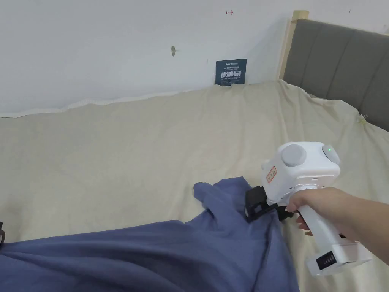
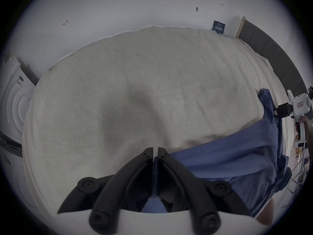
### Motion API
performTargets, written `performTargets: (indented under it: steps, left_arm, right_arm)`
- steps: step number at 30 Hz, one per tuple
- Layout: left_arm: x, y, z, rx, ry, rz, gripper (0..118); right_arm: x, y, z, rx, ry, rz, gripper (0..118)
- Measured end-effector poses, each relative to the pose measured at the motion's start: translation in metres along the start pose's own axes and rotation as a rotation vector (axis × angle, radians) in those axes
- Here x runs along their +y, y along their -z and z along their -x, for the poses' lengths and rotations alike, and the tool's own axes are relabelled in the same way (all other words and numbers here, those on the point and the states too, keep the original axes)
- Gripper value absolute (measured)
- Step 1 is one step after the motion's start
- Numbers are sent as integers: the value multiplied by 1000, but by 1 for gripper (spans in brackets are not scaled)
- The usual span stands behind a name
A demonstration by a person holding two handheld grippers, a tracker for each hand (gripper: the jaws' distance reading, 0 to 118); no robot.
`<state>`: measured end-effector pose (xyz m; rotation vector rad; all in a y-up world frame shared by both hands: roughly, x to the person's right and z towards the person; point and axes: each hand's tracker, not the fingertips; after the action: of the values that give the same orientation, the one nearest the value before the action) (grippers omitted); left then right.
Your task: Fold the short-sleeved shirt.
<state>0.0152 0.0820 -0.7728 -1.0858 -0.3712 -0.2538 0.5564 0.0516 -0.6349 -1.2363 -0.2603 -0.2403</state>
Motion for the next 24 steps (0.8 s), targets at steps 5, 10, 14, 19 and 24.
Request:
performTargets:
  steps: [5, 10, 14, 19, 24]
  left_arm:
    - [-6, 0, 3, -4, -35, 14, 5]
    - [-9, -27, 3, -17, -57, -21, 5]
    - [-16, -73, 4, -30, -80, -68, 5]
    - [-32, -159, 3, -73, -113, -181, 5]
    - [-47, -269, 8, -104, -142, -333, 5]
  right_arm:
    - [-10, -31, -18, 108, 68, -69, 1]
    - [-23, -78, -12, 106, 10, -153, 1]
    - [-36, -119, -21, 241, 77, -215, 1]
    - [-72, -202, -7, 323, 56, -333, 1]
    - [-97, -300, -6, 362, 24, -489, 1]
